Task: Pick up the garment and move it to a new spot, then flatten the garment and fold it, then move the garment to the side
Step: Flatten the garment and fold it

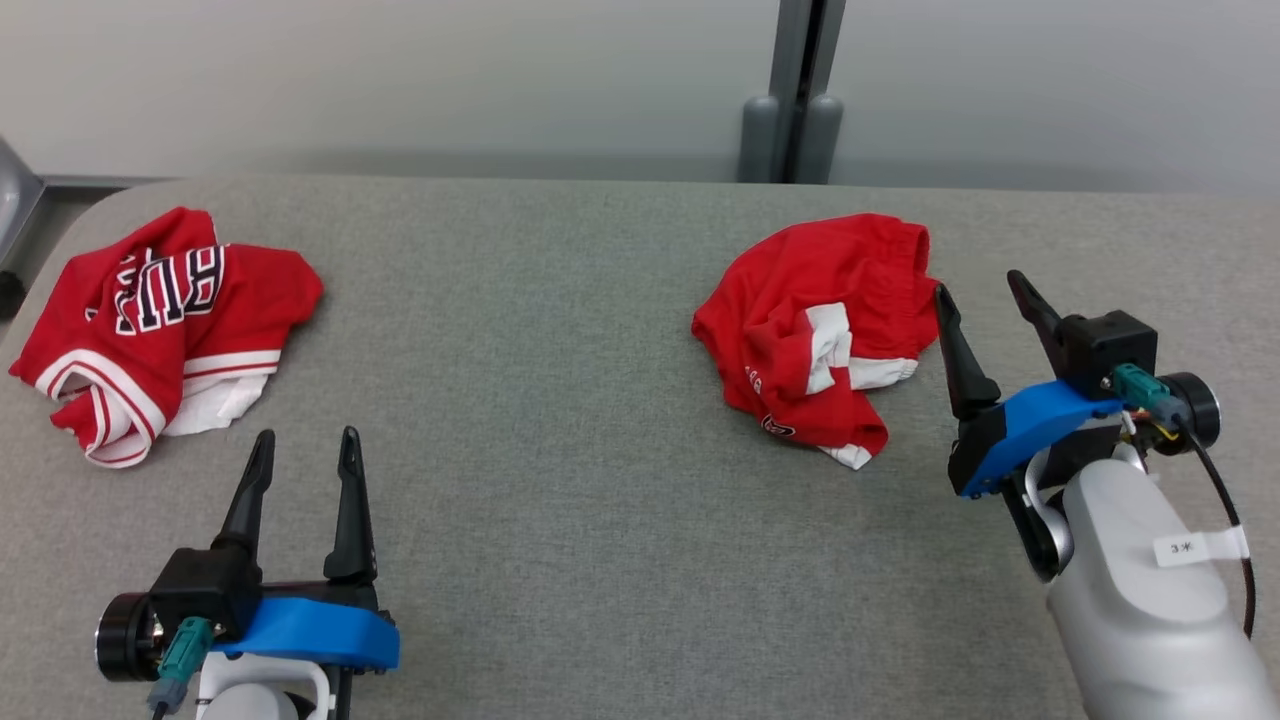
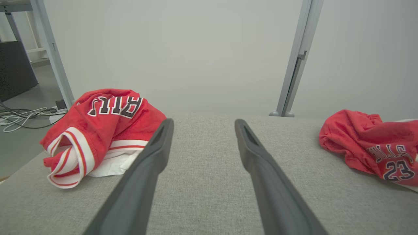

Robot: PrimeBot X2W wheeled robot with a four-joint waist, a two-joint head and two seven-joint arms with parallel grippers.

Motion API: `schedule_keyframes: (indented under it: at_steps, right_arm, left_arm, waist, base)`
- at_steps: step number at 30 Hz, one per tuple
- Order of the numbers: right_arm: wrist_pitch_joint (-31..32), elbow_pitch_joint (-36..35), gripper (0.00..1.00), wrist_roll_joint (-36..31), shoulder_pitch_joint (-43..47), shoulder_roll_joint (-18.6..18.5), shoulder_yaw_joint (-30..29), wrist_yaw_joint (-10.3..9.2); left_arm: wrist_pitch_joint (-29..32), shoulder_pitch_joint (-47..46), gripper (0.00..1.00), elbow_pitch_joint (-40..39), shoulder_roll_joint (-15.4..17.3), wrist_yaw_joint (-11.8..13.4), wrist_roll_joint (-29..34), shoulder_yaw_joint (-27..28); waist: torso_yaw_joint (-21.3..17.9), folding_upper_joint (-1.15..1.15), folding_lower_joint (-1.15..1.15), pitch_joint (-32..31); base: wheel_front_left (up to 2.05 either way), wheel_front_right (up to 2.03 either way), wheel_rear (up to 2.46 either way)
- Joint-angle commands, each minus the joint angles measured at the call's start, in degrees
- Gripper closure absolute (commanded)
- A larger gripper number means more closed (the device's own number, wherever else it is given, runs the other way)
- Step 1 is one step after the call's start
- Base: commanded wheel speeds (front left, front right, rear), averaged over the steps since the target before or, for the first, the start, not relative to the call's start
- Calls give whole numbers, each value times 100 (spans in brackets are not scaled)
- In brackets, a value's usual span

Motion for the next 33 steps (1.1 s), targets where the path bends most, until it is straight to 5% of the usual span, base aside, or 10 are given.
schedule_keyframes:
  at_steps: [1,8,19,20,21,27,33]
  right_arm:
    - [-21,149,0,-14,-167,-51,-14,1]
    - [-44,1615,0,-107,-1025,-250,-102,1]
    - [-68,2656,0,-8,-1307,-188,-170,2]
    - [-66,2677,22,24,-1264,-157,-172,2]
    - [-61,2633,100,65,-1214,-124,-170,2]
    - [-66,1934,100,229,-868,-84,-138,1]
    - [-67,1331,100,332,-331,-437,-310,1]
  left_arm:
    - [-16,-121,0,-32,-6,-6,-10,-26]
    - [-15,-426,0,-125,-41,-6,-61,-148]
    - [-15,-673,0,-97,-75,-7,-124,-318]
    - [-15,-664,0,-98,-77,-7,-123,-322]
    - [-15,-654,0,-97,-79,-7,-120,-323]
    - [-15,-571,0,-118,-80,-6,-129,-259]
    - [-15,-503,0,-109,-82,-6,-143,-228]
  waist:
    - [210,0,-1,231]
    - [529,0,-1,721]
    - [765,0,-1,999]
    - [767,0,-1,991]
    - [764,0,-1,979]
    - [605,0,-1,896]
    - [357,0,-1,678]
  base:
    - [0,0,0]
    - [0,0,0]
    - [0,0,0]
    - [0,0,0]
    - [0,0,0]
    - [0,0,0]
    - [0,0,0]
